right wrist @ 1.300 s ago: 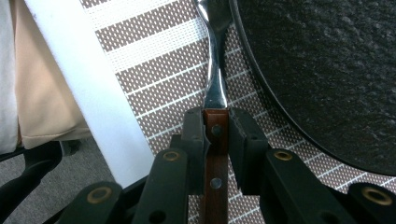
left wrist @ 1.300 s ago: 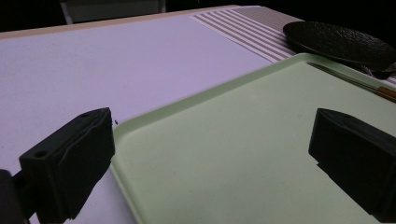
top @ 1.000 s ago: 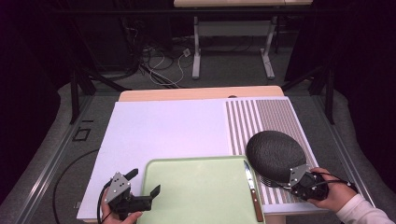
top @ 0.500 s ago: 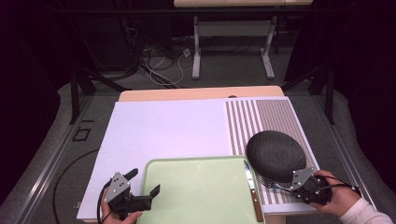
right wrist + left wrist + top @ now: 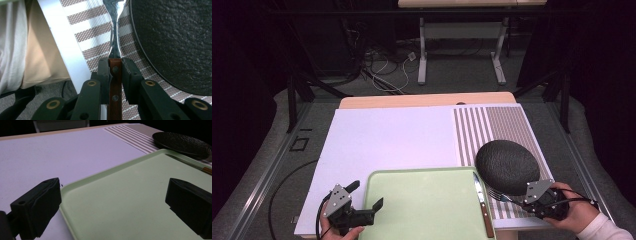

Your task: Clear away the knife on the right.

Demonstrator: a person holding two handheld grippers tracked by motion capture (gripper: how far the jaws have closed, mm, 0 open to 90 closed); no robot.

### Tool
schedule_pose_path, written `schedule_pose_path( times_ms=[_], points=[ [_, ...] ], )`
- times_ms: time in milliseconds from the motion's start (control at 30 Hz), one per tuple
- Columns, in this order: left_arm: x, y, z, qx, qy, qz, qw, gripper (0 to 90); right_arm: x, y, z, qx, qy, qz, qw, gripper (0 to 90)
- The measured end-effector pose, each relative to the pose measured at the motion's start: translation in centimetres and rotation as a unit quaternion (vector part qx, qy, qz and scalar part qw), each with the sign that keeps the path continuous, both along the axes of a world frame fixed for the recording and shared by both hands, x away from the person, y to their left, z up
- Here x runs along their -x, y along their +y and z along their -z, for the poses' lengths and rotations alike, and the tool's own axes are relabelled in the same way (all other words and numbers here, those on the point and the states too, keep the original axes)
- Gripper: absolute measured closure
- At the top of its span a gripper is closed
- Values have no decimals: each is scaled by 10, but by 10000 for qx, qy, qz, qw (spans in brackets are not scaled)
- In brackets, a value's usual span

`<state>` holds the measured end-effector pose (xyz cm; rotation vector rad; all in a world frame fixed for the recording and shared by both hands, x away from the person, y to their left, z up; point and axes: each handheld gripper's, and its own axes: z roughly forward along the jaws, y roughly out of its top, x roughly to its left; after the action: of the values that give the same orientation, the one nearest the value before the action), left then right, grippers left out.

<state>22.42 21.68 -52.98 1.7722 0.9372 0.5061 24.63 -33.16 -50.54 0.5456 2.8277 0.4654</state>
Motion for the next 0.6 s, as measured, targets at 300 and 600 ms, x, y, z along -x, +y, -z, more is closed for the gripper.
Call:
schedule_pose_path(
  times_ms=[300, 600],
  points=[
    [0, 0, 0, -8, -5, 8, 10000, 7, 3, 0, -9, -321, -100, 98, 9994, 773],
    [0, 0, 0, -12, -12, 10, 10000, 7, 0, 0, -10, -702, -198, 458, 9963, 773]
  ],
)
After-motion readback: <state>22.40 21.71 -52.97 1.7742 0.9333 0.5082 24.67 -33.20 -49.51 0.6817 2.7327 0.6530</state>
